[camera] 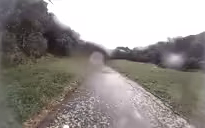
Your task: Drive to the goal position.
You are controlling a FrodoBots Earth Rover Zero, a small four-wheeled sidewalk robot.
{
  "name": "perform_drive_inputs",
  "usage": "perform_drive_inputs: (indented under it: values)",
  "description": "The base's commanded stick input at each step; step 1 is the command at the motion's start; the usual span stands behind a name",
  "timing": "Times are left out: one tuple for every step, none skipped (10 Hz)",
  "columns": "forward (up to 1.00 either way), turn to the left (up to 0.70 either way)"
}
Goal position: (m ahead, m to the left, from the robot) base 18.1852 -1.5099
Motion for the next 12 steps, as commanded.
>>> perform_drive_inputs:
  values:
    - [0.7, 0.0]
    - [0.7, 0.0]
    - [0.7, 0.0]
    - [0.7, 0.0]
    - [0.7, 0.0]
    - [0.7, 0.0]
    - [0.7, 0.0]
    - [0.7, 0.0]
    - [0.7, 0.0]
    - [0.7, 0.0]
    - [0.7, 0.0]
    - [0.7, 0.0]
